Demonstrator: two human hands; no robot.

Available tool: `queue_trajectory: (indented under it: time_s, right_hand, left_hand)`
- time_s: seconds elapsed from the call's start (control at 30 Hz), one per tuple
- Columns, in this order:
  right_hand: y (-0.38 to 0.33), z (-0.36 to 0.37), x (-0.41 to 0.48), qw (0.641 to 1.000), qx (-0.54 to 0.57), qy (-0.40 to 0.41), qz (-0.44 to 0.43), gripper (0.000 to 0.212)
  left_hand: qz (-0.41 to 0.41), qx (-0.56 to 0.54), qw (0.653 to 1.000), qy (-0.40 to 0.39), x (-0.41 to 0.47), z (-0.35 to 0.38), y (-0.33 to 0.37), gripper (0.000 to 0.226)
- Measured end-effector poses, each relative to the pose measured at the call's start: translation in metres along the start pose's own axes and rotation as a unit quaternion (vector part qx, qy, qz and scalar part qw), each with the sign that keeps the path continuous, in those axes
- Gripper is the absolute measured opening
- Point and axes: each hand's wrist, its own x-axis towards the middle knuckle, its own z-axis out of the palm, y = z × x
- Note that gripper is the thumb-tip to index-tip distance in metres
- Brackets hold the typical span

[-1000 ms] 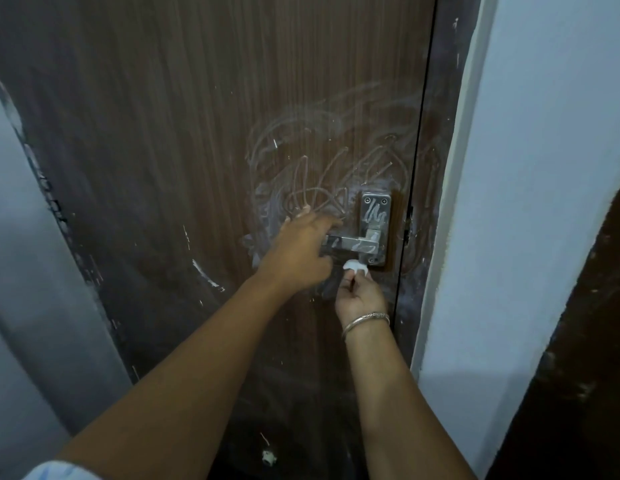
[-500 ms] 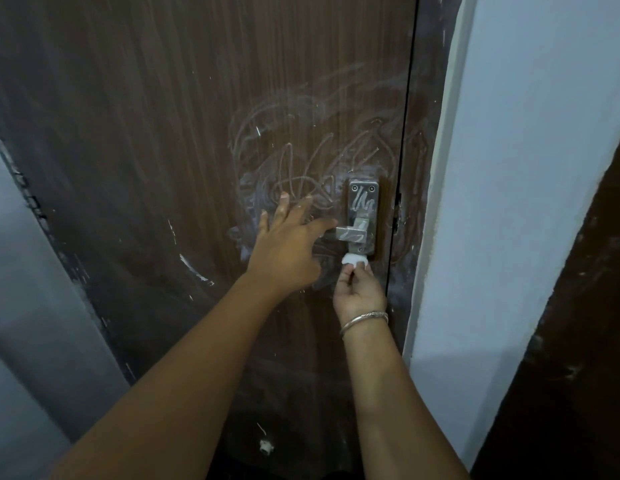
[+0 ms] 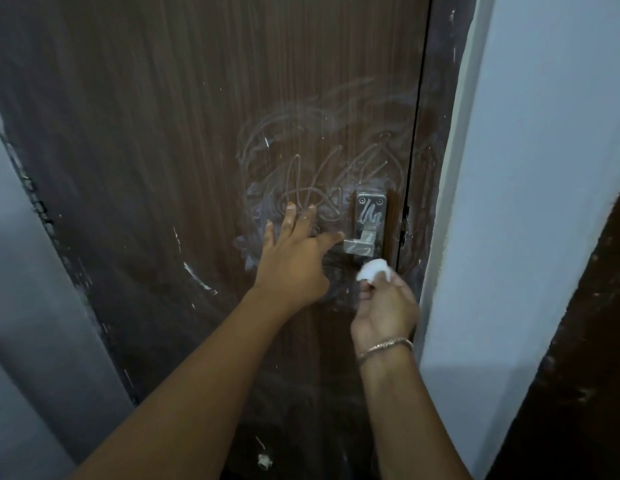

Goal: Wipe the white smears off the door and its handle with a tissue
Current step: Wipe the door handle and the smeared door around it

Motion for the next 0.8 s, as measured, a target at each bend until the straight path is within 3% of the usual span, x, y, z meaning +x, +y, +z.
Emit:
queue_trajectory:
  time_s: [0.03,0.1,0.13,0.2,0.27,0.37,0.47,0.53,0.63,0.73,0.8]
  right_hand:
    - [-0.008,0.001,-0.004,0.992,-0.071,0.010,-0.101,0.018]
    - [-0.025,0.008,-0.012,0.937,-0.192,-0.012,-0.293,0.022]
    - [-0.034,0.014,-0.013,0.897,-0.243,-0.045,-0.368,0.022]
    - [-0.050,0.026,-0.006,0.780,-0.368,-0.090,-0.497,0.020]
    - [-0.064,0.039,0.004,0.664,-0.481,-0.109,-0.563,0.022]
    - [-0.073,0.053,0.013,0.515,-0.600,-0.125,-0.599,0.027]
    - [-0.075,0.062,0.011,0.414,-0.665,-0.138,-0.606,0.023]
    - [-0.078,0.070,0.007,0.372,-0.701,-0.137,-0.593,0.019]
    - [-0.076,0.083,0.000,0.343,-0.730,-0.164,-0.568,0.021]
    - [-0.071,0.091,-0.001,0.339,-0.738,-0.189,-0.553,0.022]
    - [-0.076,0.091,0.003,0.371,-0.740,-0.170,-0.535,0.018]
  left_hand:
    - [-0.002,-0.004,1.000,0.001,0.000,0.001,0.000,0.071]
    - [-0.005,-0.010,1.000,0.003,-0.001,0.002,0.001,0.071]
    - [-0.006,-0.012,1.000,0.002,-0.001,0.002,0.002,0.070]
    - [-0.007,-0.010,1.000,-0.003,-0.003,0.002,0.001,0.070]
    - [-0.008,-0.002,1.000,-0.013,-0.005,0.001,0.000,0.071]
    - [-0.024,0.010,1.000,-0.015,-0.008,0.001,0.001,0.073]
    - [-0.038,0.024,0.999,-0.019,-0.008,0.001,0.003,0.074]
    - [-0.040,0.028,0.998,-0.026,-0.008,0.001,0.003,0.074]
    - [-0.041,0.031,0.998,-0.028,-0.008,0.003,0.002,0.072]
    - [-0.042,0.029,0.998,-0.025,-0.008,0.004,0.002,0.073]
    - [-0.045,0.027,0.998,-0.027,-0.009,0.005,0.001,0.076]
